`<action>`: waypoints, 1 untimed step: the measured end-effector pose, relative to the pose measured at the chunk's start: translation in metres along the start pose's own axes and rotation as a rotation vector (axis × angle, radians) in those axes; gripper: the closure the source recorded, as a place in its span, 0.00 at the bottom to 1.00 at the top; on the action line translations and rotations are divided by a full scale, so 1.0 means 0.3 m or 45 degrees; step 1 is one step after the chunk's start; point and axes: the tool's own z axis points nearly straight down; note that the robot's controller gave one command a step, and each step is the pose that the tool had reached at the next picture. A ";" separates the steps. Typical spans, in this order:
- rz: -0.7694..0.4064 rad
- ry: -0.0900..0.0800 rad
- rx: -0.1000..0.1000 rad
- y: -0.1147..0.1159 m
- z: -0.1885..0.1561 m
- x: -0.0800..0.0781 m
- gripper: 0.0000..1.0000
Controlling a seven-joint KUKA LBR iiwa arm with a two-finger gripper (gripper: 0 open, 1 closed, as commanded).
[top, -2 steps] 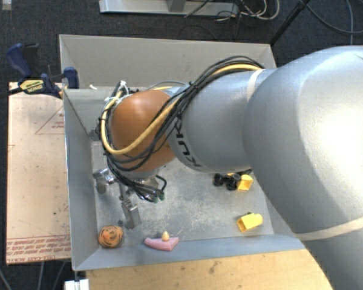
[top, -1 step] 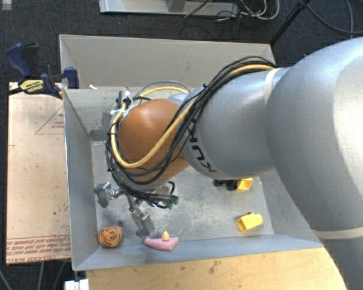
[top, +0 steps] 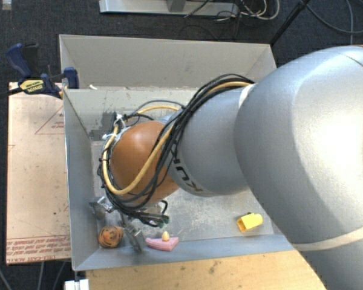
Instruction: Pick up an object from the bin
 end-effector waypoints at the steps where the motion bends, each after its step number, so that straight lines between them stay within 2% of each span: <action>1: -0.471 0.003 -0.008 0.027 0.003 -0.011 1.00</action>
Offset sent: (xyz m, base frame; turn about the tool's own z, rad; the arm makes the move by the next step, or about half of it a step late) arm 0.0000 0.0000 0.0000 0.0000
